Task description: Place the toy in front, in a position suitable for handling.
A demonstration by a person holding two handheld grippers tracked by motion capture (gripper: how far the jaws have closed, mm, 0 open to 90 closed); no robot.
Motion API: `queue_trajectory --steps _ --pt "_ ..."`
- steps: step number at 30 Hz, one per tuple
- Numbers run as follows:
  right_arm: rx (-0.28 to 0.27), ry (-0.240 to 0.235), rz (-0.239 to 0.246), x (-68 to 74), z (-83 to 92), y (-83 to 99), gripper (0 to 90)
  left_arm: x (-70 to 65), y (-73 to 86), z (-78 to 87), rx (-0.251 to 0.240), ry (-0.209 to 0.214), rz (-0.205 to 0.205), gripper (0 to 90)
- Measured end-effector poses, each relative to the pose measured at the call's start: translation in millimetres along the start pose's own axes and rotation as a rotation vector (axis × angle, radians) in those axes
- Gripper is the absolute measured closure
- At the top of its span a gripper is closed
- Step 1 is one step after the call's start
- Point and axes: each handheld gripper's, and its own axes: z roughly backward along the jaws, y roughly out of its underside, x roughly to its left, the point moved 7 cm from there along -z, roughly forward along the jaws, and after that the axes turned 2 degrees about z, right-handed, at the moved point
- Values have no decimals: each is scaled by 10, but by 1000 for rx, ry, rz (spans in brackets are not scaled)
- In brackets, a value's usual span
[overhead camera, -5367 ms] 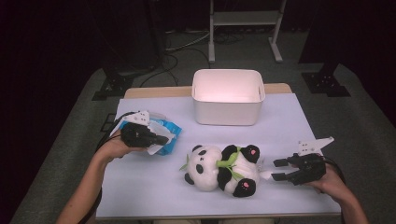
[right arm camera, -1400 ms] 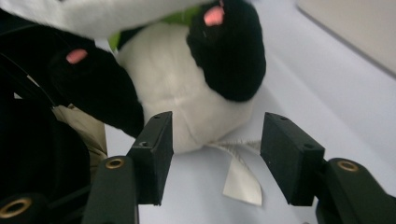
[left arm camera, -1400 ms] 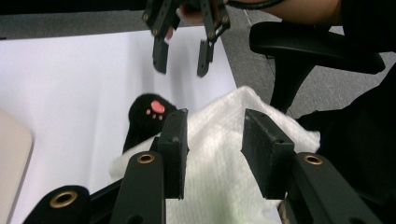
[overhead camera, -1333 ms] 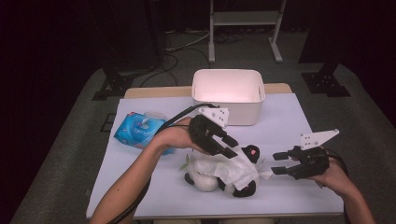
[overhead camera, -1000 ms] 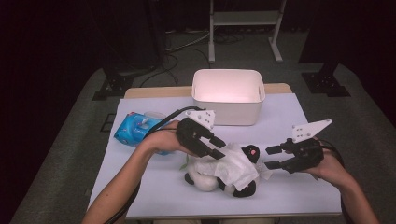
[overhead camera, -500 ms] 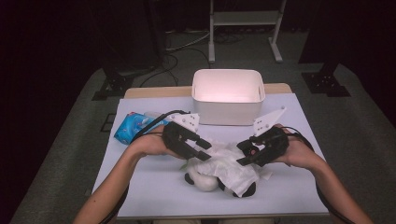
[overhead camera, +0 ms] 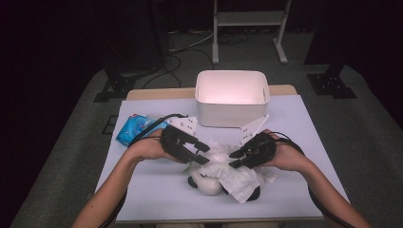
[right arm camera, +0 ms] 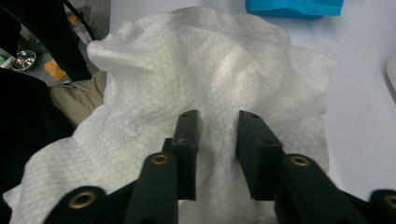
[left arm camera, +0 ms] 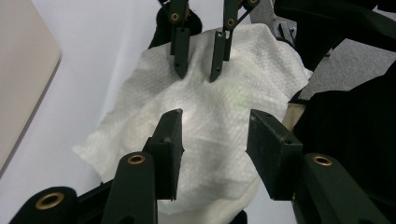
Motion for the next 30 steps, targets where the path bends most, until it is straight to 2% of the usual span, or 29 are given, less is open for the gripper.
queue_trajectory --steps 1,2,4,5,7,15,18,23,30 --pt "0 0 0 0 0 0 695 0 0 0 0 0 0 555" --pt "-2 2 7 5 4 10 736 8 3 -8 1 -2 -2 555" --pt "-21 -1 -11 9 48 32 838 14 8 -15 1 -2 4 542" --pt "-26 1 -25 12 69 37 850 20 11 -16 1 -2 4 541" --pt "-25 4 -19 8 87 53 863 35 27 -19 8 -2 8 540" --pt "-3 10 -36 66 229 205 866 120 129 -32 17 -19 34 487" --pt "15 -1 -48 101 237 336 863 159 213 -63 29 -24 51 460" --pt "-11 -16 -64 120 248 414 864 216 338 -137 49 -33 67 430" --pt "-3 -28 -76 152 271 498 865 260 450 -212 75 -36 66 384"
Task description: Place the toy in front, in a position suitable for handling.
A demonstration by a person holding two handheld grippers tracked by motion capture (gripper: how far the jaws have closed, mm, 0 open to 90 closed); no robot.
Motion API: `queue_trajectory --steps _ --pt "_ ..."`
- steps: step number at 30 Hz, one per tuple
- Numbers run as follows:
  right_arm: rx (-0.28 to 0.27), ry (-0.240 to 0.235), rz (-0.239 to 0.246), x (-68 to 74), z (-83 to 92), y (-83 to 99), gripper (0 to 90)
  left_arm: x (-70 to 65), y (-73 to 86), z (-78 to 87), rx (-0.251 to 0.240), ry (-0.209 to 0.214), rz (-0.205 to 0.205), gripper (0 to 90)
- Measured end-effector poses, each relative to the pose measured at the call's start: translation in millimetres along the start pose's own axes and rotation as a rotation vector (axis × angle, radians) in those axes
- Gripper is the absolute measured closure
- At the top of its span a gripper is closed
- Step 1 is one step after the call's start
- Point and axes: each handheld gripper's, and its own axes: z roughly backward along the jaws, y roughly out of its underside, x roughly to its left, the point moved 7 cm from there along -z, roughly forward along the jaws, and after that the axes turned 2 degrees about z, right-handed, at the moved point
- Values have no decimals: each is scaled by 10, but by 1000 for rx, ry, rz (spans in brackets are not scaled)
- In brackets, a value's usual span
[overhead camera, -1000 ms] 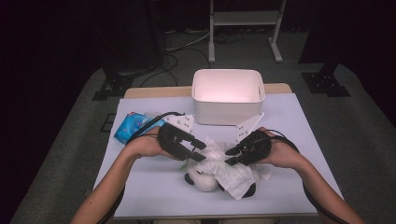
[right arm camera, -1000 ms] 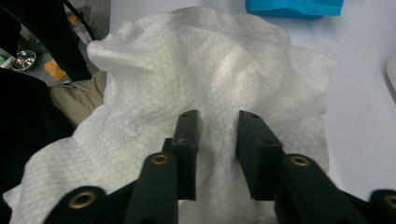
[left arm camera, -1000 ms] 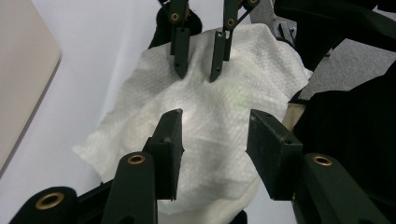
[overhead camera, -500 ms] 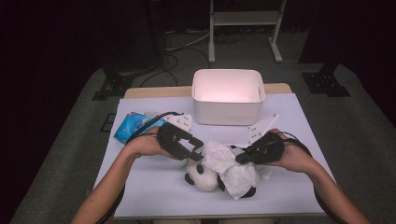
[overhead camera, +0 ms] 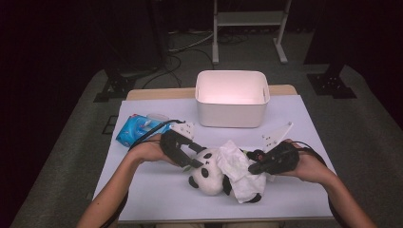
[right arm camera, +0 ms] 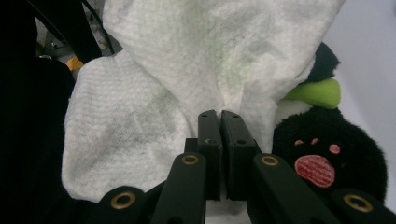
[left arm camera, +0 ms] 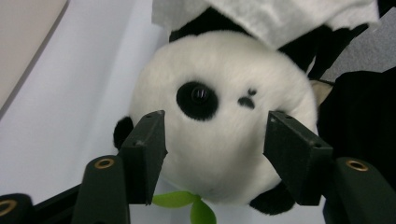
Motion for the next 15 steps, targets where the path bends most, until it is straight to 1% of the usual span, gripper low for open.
queue_trajectory --steps 2,5,7,9,12,13,14,15 --pt "2 0 -5 -2 4 24 864 2 22 -43 3 3 4 379" --pt "15 6 -15 -13 -10 73 865 -21 46 -108 -1 26 14 388" --pt "11 4 -16 -17 -14 78 866 -40 78 -144 12 43 14 388" --pt "9 5 -17 -18 -26 87 868 -53 96 -158 4 43 11 388" --pt "2 4 -31 -45 -45 97 869 -70 116 -163 -18 43 25 394" --pt "-2 3 -39 -61 -46 100 869 -85 120 -173 -25 45 29 395" --pt "-1 13 -48 -108 -38 108 870 -95 124 -182 -24 45 32 397" --pt "1 20 -51 -126 -33 111 871 -106 126 -194 -27 44 36 396"
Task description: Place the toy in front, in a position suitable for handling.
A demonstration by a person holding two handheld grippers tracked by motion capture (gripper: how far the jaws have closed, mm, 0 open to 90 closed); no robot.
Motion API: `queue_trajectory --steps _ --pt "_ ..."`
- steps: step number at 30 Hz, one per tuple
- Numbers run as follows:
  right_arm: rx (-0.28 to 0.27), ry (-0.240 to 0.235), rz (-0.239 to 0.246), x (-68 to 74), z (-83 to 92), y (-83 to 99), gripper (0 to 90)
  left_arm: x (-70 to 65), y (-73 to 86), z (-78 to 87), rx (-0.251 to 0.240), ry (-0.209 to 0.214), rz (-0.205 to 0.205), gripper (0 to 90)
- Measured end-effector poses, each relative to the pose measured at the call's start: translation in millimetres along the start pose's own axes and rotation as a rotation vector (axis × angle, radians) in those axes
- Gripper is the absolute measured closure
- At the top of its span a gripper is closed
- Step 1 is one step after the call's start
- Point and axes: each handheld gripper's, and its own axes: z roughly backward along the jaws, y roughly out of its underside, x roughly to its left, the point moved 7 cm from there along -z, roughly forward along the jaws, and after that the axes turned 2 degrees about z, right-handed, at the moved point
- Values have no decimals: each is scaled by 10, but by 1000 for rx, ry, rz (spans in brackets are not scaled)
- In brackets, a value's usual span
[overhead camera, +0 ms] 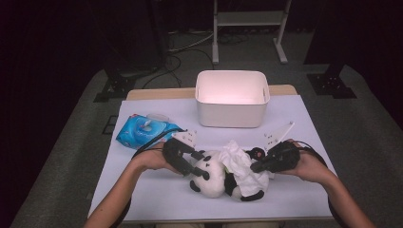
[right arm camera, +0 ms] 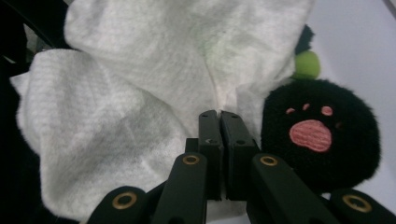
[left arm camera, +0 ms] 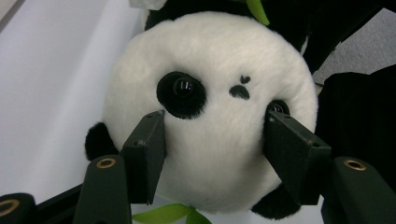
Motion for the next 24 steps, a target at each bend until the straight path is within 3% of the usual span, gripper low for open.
queue_trajectory --steps 8,16,17,24 --pt "19 46 -18 -162 4 -7 874 -98 36 -55 -5 4 10 396" --pt "37 48 11 -87 54 -79 766 -91 59 -34 8 -1 7 389" --pt "29 49 16 -61 84 -90 719 -90 56 -32 14 -1 7 389" --pt "-1 53 39 3 180 -98 652 -91 45 -28 28 0 5 386"
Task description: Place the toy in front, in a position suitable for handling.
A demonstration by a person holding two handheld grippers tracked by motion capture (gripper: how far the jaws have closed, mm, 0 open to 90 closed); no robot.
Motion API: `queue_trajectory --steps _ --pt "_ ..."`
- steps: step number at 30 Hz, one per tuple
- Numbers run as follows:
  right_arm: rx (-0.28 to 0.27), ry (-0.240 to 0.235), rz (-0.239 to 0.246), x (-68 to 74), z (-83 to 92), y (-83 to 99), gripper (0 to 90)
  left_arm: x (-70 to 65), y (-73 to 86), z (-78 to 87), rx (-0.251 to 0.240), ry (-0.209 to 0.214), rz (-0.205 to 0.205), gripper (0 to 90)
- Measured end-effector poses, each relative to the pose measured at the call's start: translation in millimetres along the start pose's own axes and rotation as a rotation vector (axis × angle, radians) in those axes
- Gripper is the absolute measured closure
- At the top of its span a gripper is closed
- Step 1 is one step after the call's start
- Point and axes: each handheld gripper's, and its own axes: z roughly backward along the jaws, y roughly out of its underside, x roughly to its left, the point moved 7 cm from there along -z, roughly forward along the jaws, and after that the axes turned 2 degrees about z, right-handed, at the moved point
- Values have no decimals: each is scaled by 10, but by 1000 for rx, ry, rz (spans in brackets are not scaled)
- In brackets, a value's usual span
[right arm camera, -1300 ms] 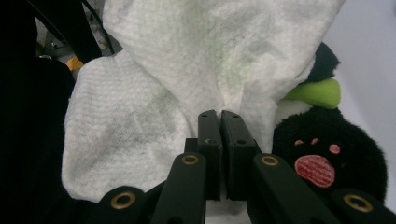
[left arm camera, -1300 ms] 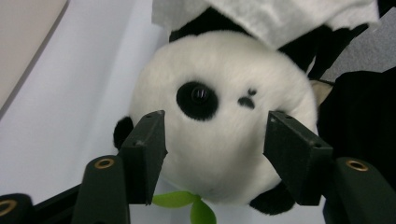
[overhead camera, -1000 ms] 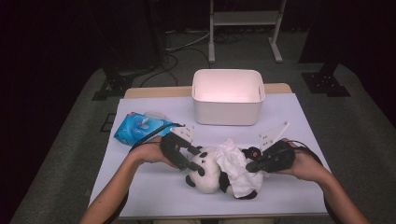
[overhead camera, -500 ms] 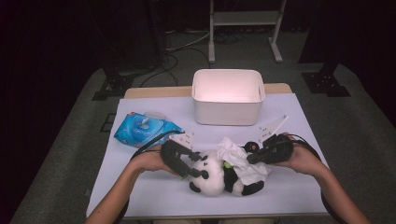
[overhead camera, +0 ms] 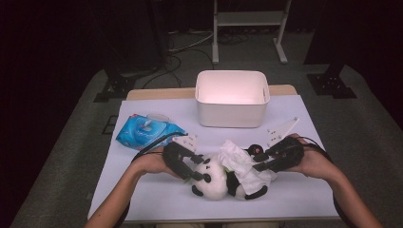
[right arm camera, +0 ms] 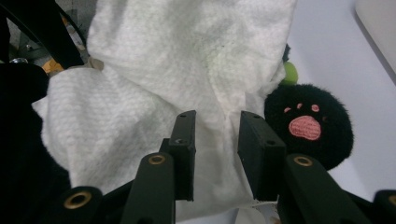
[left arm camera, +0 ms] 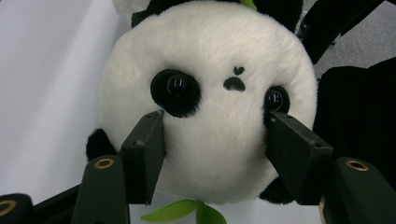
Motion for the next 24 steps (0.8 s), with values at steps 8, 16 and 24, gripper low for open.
queue_trajectory --steps 8,16,24 --pt "-22 -27 18 94 34 -22 594 19 -5 5 -3 1 9 383" --pt "-15 -22 56 103 -127 -133 547 5 -7 -1 2 -10 2 383" --pt "9 -6 61 63 -230 -229 750 -2 -2 -4 5 -15 -3 383"
